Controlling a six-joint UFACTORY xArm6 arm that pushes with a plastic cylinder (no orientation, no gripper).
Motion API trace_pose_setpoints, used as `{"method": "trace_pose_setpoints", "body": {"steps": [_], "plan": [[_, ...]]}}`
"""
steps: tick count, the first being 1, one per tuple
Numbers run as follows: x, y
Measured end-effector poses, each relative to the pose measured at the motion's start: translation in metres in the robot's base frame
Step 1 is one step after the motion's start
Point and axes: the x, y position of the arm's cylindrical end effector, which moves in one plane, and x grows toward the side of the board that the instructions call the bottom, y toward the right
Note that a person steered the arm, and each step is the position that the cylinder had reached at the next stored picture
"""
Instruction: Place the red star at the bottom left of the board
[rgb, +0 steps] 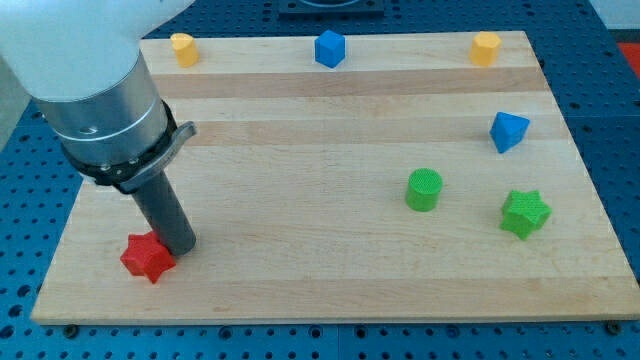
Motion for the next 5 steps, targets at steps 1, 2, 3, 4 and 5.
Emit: {"method": "trace_pose_setpoints", "body": {"steps": [1,2,3,4,5], "plan": [[0.000,0.006],[0.007,0.010],[0.019,0.010],[0.020,-0.008],[0.020,-0.036]]}}
